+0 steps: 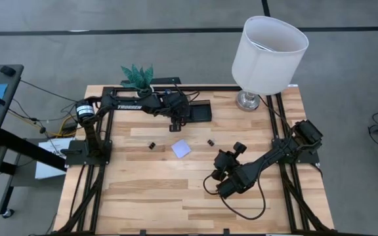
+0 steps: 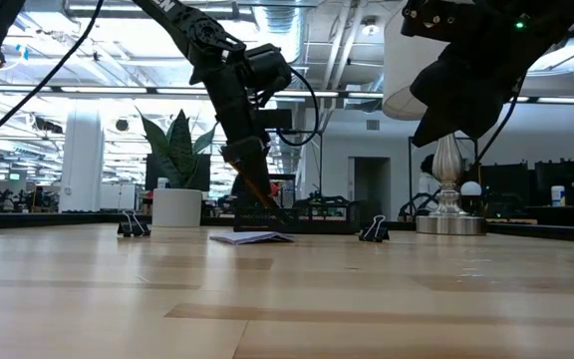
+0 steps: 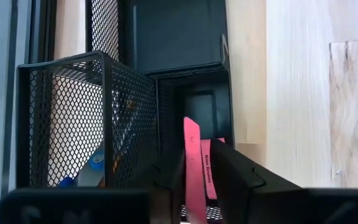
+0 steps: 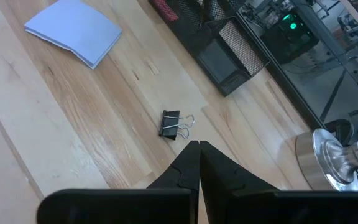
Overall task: Pick and place office supplies into organizer
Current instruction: Put the right binder clip into the desk organizer
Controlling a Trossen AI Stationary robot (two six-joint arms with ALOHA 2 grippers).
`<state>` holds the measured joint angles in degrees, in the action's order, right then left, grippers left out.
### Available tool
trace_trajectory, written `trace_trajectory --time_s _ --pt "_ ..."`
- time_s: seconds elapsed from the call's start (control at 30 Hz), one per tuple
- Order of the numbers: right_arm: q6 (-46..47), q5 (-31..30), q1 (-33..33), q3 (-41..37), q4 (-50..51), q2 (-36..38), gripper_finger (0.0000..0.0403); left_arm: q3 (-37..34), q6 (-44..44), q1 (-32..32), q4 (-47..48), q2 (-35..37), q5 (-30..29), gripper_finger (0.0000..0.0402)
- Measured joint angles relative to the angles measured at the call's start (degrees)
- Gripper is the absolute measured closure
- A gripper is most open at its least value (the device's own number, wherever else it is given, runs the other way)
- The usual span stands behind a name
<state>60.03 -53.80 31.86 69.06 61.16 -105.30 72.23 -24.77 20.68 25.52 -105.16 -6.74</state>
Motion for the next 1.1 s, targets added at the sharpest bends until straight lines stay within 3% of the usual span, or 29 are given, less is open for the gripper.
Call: trace_trajectory --time_s 0.63,0.93,1.1 --pt "0.0 0.7 0.0 0.0 -0.1 0.0 0.0401 0.0 1.4 0.0 1.3 0.0 0.1 0.0326" --pt "0.0 1.5 0.0 0.0 -0.1 0.0 0.0401 0.1 6.0 -0.1 12.0 0.2 -1.2 0.0326" --pt "0.0 1.4 0.0 0.0 -0.1 0.0 0.0401 0.1 8.1 -1.2 19.3 1.7 0.8 0.0326"
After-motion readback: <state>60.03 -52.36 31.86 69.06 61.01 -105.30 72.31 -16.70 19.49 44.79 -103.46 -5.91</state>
